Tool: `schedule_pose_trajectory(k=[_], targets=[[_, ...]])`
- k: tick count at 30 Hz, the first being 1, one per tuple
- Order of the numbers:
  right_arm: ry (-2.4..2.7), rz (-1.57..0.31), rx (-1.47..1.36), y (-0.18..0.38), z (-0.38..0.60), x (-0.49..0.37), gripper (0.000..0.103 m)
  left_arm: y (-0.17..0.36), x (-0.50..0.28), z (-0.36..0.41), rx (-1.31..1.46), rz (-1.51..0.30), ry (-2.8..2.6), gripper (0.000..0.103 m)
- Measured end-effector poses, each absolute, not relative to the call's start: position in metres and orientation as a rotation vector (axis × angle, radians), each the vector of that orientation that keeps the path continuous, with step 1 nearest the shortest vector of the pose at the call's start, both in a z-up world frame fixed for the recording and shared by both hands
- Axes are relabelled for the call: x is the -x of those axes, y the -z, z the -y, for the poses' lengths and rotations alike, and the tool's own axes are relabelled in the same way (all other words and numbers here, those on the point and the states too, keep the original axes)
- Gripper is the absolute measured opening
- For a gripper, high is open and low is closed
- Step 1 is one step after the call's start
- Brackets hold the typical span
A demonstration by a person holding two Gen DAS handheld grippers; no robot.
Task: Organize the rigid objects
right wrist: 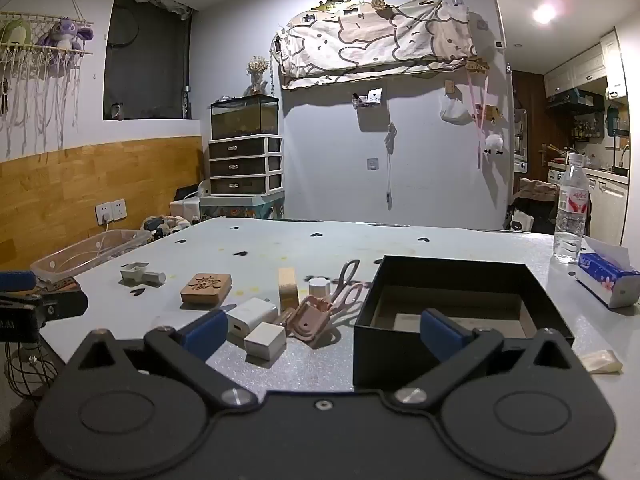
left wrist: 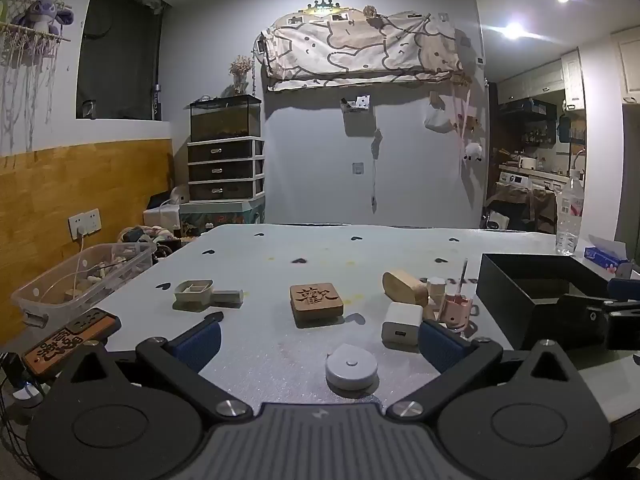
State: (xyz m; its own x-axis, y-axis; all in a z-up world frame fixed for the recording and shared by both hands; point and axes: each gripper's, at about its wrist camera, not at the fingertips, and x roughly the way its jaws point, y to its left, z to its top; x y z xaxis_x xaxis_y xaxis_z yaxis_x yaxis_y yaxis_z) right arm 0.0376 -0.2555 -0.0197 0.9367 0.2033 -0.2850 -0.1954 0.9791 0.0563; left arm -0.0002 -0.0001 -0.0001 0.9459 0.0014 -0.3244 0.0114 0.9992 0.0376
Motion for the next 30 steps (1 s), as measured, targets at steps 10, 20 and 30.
schedule_pose_trajectory(k=[10, 20, 30], targets=[[-0.203, -0.3, -0.026, 0.0199, 0.2551, -0.0382, 0.103, 0.0, 0.0002, 0.0001, -0.039, -0.333, 0.005, 0.103], [-0.203, -0.303, -0.025, 0.0203, 0.2552, -0.0397, 0.103, 0.0, 0.0003, 0.0002, -0.038, -0.334, 0.006, 0.103], [-0.203, -0.305, -0.026, 0.0207, 0.2553, -0.0415, 0.103, 0.0001, 0.0001, 0.0001, -0.038, -0.335, 0.006, 0.103]])
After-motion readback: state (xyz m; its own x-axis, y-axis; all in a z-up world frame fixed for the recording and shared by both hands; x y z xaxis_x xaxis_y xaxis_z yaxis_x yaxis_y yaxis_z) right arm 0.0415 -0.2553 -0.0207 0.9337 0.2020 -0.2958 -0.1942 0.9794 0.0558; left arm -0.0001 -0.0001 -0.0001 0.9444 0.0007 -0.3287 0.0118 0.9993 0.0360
